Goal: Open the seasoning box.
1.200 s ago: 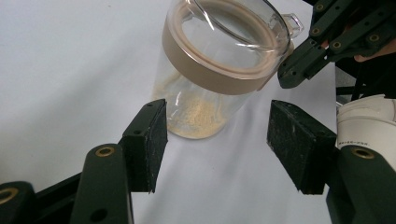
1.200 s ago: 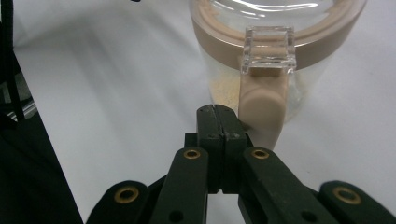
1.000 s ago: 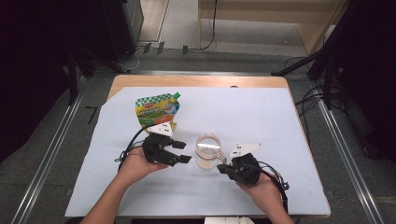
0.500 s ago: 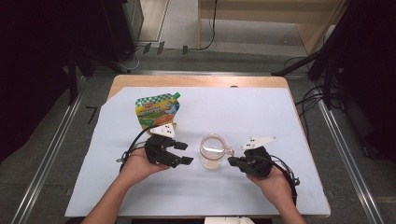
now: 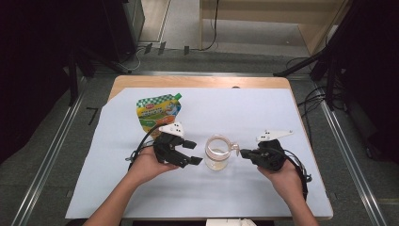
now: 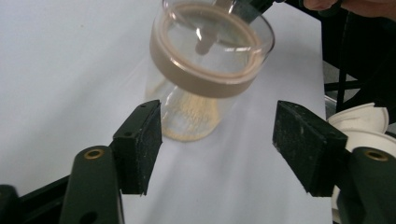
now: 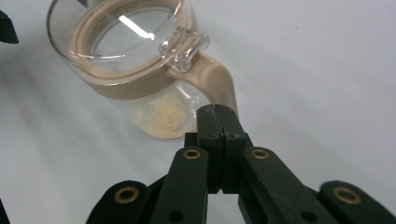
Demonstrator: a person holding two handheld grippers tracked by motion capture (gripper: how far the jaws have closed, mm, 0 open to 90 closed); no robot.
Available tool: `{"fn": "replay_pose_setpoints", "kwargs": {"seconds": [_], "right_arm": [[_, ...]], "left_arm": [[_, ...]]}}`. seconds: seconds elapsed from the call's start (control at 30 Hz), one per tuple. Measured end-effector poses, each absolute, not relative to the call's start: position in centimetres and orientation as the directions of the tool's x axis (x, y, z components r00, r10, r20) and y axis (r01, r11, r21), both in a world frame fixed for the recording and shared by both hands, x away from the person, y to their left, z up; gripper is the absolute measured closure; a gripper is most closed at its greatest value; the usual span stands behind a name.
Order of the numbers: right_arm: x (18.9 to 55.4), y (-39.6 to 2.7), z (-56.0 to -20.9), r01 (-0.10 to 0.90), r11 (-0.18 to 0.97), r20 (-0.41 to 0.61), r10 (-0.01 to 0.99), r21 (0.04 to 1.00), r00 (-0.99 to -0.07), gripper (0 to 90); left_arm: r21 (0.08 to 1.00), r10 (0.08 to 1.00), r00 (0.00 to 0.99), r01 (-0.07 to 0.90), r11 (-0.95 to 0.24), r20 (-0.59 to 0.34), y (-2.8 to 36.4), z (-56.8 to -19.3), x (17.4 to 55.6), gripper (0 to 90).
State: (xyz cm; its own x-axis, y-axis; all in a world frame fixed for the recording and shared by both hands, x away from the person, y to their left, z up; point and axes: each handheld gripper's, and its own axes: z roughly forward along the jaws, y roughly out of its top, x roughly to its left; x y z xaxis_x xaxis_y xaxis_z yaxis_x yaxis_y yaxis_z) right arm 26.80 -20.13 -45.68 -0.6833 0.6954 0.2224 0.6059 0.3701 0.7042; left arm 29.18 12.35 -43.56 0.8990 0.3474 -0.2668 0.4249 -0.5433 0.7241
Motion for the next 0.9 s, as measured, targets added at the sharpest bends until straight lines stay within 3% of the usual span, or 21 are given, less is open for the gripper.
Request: {"fn": "replay_pose_setpoints", "kwargs": {"seconds": [0.33,0.9], "right_arm": [[28.2,-20.2,-46.4,0.633,0.348,0.266,0.693,0.691,-0.67,90.0],[29.0,-19.4,-47.1,0.625,0.324,0.229,0.733,0.71,-0.64,90.0]], "left_arm": [[0.722,0.326,0.91,0.404,-0.562,-0.255,10.0,-43.0,30.5,13.8],[0.725,0.301,0.936,0.335,-0.601,-0.183,7.2,-44.6,31.1,12.5]]}}
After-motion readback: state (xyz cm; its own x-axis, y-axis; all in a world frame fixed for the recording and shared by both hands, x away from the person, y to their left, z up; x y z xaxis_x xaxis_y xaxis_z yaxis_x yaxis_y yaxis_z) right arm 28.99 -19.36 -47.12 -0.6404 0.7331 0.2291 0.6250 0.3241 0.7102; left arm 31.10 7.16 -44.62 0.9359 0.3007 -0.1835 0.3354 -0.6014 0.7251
